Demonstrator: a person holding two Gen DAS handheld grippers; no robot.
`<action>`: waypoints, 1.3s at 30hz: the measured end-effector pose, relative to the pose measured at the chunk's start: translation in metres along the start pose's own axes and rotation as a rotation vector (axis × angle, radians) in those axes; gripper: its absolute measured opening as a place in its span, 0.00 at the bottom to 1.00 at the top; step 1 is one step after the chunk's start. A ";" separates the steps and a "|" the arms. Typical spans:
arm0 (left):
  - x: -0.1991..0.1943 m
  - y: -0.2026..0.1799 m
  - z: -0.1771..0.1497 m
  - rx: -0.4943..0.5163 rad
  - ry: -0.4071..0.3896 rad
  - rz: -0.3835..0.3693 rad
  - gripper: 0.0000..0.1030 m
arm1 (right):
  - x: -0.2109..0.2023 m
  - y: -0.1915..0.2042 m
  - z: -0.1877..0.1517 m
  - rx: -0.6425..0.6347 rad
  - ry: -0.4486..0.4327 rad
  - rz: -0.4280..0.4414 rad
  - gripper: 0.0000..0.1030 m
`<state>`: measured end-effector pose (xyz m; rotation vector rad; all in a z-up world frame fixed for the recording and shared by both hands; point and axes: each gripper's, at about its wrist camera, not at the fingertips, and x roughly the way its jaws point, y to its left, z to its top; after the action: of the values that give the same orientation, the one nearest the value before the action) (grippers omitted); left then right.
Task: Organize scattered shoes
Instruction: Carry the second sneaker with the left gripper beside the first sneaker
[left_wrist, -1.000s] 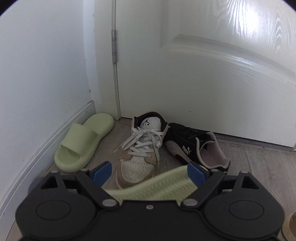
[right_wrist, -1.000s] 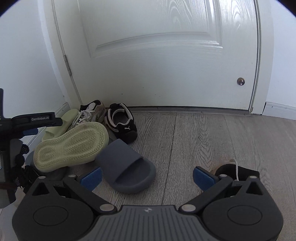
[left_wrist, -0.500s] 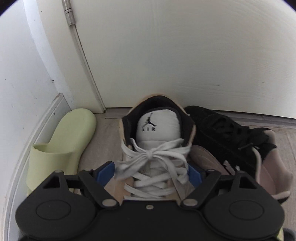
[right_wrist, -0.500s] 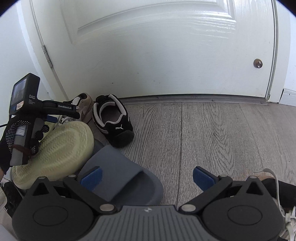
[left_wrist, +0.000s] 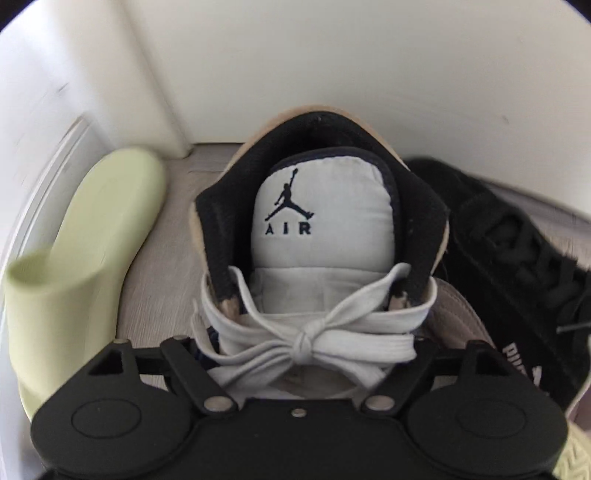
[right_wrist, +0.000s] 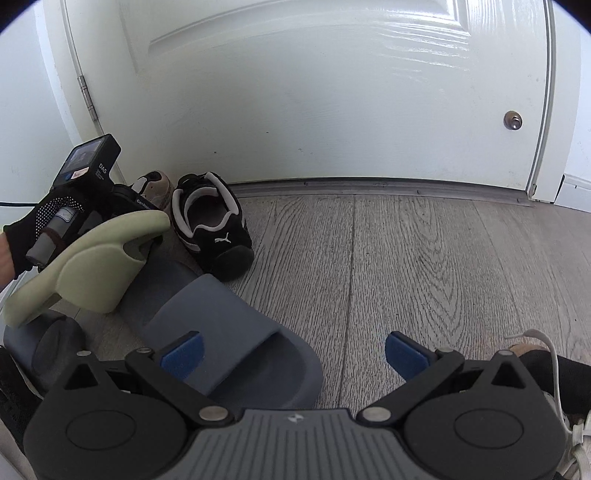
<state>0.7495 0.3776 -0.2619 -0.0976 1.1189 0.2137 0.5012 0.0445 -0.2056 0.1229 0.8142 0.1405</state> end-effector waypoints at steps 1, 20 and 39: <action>-0.010 0.003 -0.005 -0.034 -0.042 0.034 0.75 | -0.002 -0.001 -0.001 0.002 -0.004 -0.002 1.00; -0.328 -0.042 -0.138 -0.177 -0.475 -0.083 0.73 | -0.151 -0.056 -0.011 -0.013 -0.185 -0.095 1.00; -0.306 -0.201 -0.387 -0.079 -0.151 -0.242 0.73 | -0.234 -0.153 -0.115 0.025 -0.148 -0.169 1.00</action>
<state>0.3240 0.0730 -0.1612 -0.2814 0.9386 0.0481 0.2704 -0.1400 -0.1418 0.0864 0.6756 -0.0377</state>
